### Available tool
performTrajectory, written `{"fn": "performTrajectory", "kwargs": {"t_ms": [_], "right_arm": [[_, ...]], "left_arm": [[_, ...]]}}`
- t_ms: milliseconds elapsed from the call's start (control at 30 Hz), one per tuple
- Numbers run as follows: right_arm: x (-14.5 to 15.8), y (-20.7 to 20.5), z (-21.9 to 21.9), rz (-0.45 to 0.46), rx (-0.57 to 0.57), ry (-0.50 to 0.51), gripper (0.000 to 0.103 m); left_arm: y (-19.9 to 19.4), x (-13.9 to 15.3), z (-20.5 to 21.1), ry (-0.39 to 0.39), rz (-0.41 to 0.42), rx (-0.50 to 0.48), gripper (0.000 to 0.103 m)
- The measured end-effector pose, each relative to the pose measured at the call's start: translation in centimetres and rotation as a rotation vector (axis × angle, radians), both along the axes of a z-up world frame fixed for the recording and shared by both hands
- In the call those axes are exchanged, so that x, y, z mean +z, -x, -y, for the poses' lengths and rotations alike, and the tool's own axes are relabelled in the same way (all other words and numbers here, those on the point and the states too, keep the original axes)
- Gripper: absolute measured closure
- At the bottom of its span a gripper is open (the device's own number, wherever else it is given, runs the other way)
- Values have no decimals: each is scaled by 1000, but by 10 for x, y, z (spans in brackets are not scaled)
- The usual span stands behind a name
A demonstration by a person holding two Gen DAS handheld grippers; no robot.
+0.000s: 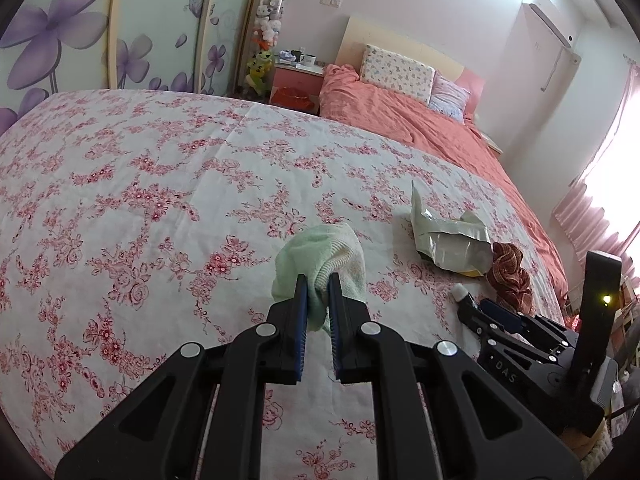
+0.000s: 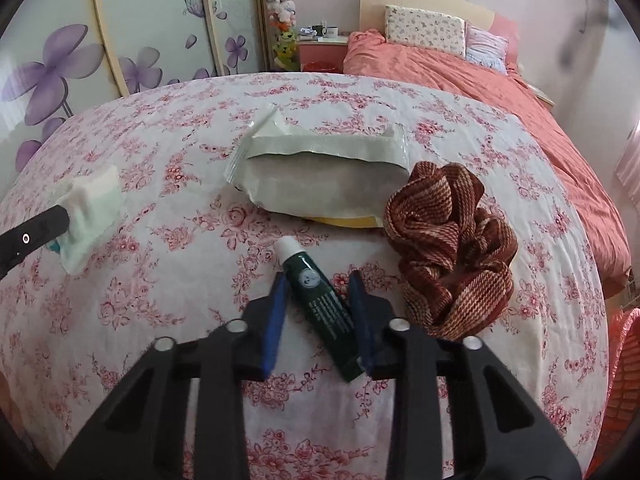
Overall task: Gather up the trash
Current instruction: 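Grasp the green tube with the right gripper while the left gripper holds the knit cloth, then carry the knit cloth with the left gripper while the right gripper carries the tube over the basket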
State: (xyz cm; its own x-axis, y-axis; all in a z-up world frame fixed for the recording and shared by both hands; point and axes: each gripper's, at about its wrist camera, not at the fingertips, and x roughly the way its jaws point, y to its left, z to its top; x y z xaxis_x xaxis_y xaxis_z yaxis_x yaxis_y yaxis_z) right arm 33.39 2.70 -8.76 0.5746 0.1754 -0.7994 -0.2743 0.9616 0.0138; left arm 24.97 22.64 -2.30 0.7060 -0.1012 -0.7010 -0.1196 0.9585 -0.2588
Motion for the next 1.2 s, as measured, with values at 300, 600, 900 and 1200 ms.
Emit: {"fn": "performTrajectory", "kwargs": {"t_ms": [300, 600, 900, 1200], "right_arm": [[16, 16, 22, 20, -31, -109, 84], [49, 55, 60, 97, -86, -180, 84], [73, 93, 108, 184, -182, -196, 83], [91, 131, 158, 264, -294, -211, 83]], "left_arm": [[3, 6, 9, -4, 13, -13, 93], [13, 20, 33, -5, 46, -58, 93], [24, 36, 72, -14, 82, -125, 93], [37, 46, 118, -9, 109, -213, 93]]}}
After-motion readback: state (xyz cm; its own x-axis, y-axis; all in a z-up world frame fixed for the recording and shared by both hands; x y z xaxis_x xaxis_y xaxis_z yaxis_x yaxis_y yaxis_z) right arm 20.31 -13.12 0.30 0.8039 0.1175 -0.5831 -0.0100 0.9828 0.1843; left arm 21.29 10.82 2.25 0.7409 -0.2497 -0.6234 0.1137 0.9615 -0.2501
